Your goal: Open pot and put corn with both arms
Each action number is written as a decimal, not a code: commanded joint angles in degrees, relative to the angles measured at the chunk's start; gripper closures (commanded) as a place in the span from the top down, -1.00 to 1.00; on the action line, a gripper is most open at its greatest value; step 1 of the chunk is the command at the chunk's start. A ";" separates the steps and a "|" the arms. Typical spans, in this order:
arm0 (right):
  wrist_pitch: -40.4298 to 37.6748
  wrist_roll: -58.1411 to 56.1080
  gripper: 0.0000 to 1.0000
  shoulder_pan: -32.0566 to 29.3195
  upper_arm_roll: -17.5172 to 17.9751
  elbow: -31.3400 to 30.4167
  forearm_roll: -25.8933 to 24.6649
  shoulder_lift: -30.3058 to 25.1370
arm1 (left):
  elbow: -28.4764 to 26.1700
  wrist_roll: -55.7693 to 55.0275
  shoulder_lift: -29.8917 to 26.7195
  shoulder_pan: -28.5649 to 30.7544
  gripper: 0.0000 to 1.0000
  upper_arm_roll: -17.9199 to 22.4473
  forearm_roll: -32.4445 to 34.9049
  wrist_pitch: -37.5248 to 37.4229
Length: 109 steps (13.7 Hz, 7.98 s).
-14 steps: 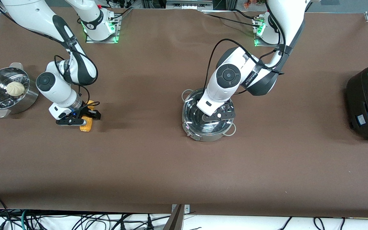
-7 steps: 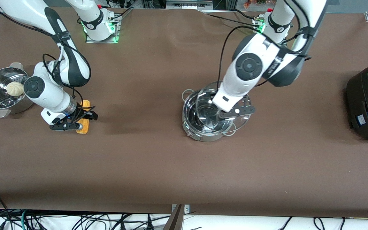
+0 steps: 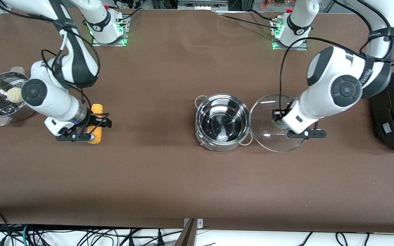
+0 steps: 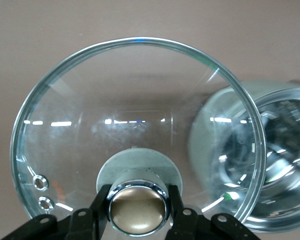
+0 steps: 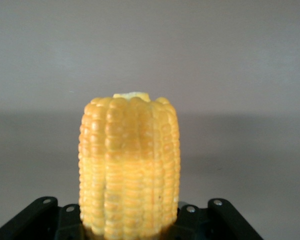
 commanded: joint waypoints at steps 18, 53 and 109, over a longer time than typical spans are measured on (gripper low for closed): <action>-12.07 37.26 -1.00 37.35 -1.71 45.85 -5.07 24.88 | -20.45 29.99 5.80 3.61 -1.00 14.61 -0.71 33.09; -0.30 34.54 1.00 44.04 -4.97 51.24 -10.34 38.08 | 3.27 16.72 -21.53 3.78 1.00 11.18 4.12 -20.79; -29.39 -3.34 1.00 -8.96 -7.16 9.66 0.56 -16.15 | 6.97 16.45 -19.42 5.10 1.00 11.18 -0.18 -20.70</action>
